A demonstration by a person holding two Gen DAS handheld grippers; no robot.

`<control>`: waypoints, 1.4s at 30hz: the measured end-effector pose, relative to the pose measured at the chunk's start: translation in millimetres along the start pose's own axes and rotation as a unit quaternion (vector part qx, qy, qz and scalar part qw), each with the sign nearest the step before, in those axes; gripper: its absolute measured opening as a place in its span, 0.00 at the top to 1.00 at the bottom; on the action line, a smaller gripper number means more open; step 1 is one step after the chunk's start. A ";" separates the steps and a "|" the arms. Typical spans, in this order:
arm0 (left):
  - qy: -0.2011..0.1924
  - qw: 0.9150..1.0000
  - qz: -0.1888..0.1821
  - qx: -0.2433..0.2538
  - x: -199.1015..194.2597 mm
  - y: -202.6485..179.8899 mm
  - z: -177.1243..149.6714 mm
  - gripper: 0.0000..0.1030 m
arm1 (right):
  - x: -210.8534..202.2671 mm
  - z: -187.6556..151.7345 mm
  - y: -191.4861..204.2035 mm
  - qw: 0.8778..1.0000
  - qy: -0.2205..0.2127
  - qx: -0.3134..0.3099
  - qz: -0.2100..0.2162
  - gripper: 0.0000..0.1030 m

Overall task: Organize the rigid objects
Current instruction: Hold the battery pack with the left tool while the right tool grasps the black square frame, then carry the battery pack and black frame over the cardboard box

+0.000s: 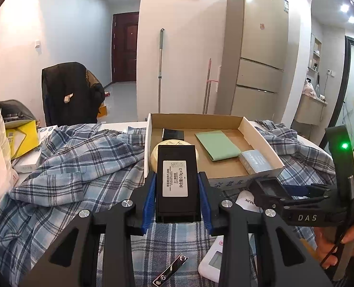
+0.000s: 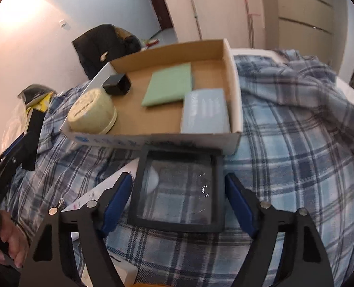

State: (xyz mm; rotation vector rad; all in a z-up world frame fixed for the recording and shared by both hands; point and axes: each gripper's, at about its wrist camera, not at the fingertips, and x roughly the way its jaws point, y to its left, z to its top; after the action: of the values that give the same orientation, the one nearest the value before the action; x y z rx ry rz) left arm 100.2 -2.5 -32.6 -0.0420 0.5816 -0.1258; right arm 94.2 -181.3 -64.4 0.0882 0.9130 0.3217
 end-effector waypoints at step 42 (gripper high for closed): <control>0.056 0.997 -0.041 0.023 17.0 -56.8 53.7 0.65 | -82.1 23.2 -36.8 0.976 -0.179 0.045 -0.116 0.33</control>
State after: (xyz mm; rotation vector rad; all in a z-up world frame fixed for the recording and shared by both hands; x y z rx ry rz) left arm 137.8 -60.8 7.2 -0.0133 0.6881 -0.2221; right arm 74.7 -240.3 4.6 0.1184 0.5708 0.0419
